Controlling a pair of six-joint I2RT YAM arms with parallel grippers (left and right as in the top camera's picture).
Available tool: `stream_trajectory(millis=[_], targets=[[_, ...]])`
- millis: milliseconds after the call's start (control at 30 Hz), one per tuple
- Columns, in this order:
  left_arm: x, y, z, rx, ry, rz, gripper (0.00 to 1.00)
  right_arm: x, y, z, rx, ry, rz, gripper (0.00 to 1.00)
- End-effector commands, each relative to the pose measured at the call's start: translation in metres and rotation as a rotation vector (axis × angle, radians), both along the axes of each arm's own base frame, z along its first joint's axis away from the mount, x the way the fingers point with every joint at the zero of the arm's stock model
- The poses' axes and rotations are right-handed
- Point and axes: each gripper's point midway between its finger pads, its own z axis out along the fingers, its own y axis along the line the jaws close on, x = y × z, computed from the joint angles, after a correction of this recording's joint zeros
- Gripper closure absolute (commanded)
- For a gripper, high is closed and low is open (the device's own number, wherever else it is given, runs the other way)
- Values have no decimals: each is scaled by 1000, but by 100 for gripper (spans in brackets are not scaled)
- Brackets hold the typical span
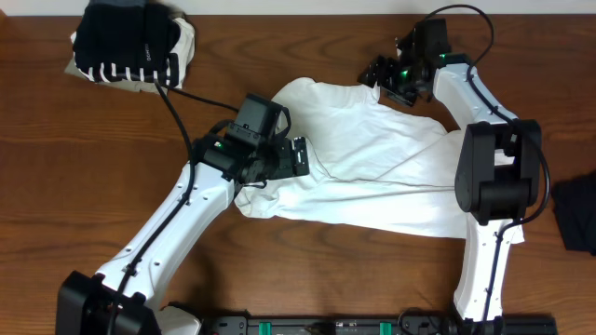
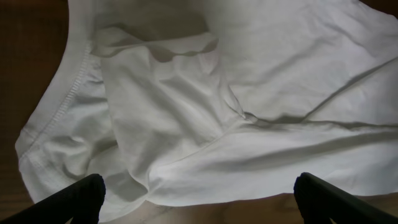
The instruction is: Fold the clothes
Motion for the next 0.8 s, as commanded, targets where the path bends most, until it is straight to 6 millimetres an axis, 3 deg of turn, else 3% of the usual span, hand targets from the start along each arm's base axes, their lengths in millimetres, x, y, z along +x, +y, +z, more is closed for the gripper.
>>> stream_trajectory(millis=[0, 467, 767], targets=[[-5, 2, -7, 13, 22, -19, 1, 2, 6, -3, 2, 6, -2, 15], [-5, 2, -7, 14, 23, -19, 1, -2, 15, -7, -16, 24, -3, 21], [-5, 2, -7, 14, 23, -19, 2, -2, 15, -8, -33, 22, -8, 51]])
